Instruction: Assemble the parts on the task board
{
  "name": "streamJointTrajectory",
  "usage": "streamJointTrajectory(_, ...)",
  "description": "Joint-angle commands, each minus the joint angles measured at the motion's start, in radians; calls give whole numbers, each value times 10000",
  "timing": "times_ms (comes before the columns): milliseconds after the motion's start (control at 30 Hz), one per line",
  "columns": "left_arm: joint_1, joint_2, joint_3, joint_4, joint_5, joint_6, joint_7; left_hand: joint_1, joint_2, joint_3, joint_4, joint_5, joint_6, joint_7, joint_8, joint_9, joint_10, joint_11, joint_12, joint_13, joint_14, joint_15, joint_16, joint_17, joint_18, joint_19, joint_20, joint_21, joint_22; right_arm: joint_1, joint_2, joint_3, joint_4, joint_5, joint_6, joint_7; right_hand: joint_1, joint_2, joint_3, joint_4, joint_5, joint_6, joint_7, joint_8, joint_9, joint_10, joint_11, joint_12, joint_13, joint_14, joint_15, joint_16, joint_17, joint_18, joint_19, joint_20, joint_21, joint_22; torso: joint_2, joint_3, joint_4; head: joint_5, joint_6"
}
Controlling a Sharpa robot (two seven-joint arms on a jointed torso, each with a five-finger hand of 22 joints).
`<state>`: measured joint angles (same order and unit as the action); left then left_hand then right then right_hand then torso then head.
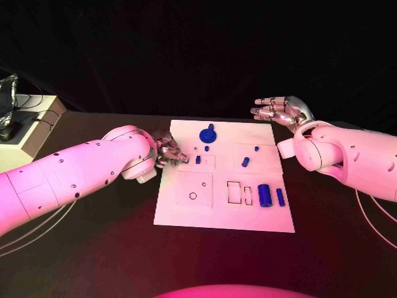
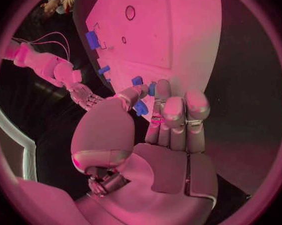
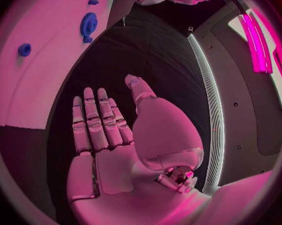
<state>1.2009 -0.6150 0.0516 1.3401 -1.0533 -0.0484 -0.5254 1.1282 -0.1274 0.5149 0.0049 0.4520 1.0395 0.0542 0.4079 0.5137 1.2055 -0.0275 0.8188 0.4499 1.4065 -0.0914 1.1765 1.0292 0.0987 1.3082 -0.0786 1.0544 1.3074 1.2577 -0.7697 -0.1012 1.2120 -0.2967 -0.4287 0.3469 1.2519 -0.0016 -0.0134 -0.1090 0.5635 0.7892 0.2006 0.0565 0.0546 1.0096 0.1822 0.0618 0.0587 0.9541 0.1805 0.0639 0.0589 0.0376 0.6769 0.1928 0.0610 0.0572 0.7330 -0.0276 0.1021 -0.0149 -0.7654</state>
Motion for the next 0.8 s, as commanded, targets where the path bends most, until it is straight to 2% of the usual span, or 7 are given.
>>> streamJointTrajectory(33, 34, 11, 39, 105, 90, 223, 230, 177, -10, 1198, -1270, 96, 136, -25, -98, -5, 241, -161, -88, -6, 68, 20, 62, 45, -138, 23, 0, 54, 971, -6, 8, 1, -4, -74, 153, 78, -89, 15, 18, 18, 43, 82, 294, -30, 6, 50, 26, -31, -11, 48, -7, -59, -10, -115, -37, 20, -34, -5, 0, -2, 6, 11, 18)
streamJointTrajectory(333, 75, -18, 121, 185, 128, 321, 255, 289, -42, 1124, -1239, 126, 322, -19, -369, -94, 295, -160, -165, 39, 91, 29, 80, 123, -141, 20, 20, 129, 975, -17, 21, 1, -23, -74, 162, 78, -89, 15, 18, 18, 43, 82, 294, -30, 6, 50, 26, -31, -11, 48, -7, -59, -10, -115, -37, 20, -34, -5, 7, -20, -7, 20, 28)
streamJointTrajectory(533, 110, -7, 259, 86, 296, 558, 279, 336, -30, 1105, -1234, 120, 428, -19, -568, -155, 302, -157, -189, 52, 93, 38, 84, 147, -140, 12, 37, 161, 978, -21, 18, 1, -19, -74, 159, 80, -89, 15, 18, 18, 43, 82, 294, -30, 6, 50, 26, -31, -11, 48, -7, -59, -10, -115, -37, 20, -34, -5, 11, -15, 0, 3, 27)
streamJointTrajectory(667, 231, 44, 317, -151, 590, 971, 218, 329, 20, 1094, -1252, 112, 485, -31, -695, -186, 296, -159, -192, 59, 96, 42, 92, 163, -134, -13, 57, 147, 969, -21, 18, 1, -13, -74, 158, 79, -93, 17, 3, 29, 43, 69, 297, -30, 6, 43, 29, -32, -11, 36, -3, -59, -10, -115, -49, 20, -35, -6, 9, -9, -1, 6, 30)
streamJointTrajectory(800, 400, 180, 338, -560, 1010, 1697, 105, 252, 62, 1103, -1344, 178, 551, -40, -798, -185, 304, -163, -191, 59, 105, 44, 145, 239, -134, -58, 48, 104, 950, -22, 8, 1, 0, -74, 148, 78, -96, 19, -6, 36, 43, 62, 299, -29, 6, 39, 31, -32, -11, 28, -1, -59, -10, -115, -56, 20, -35, -6, -2, -7, 7, 18, 18)
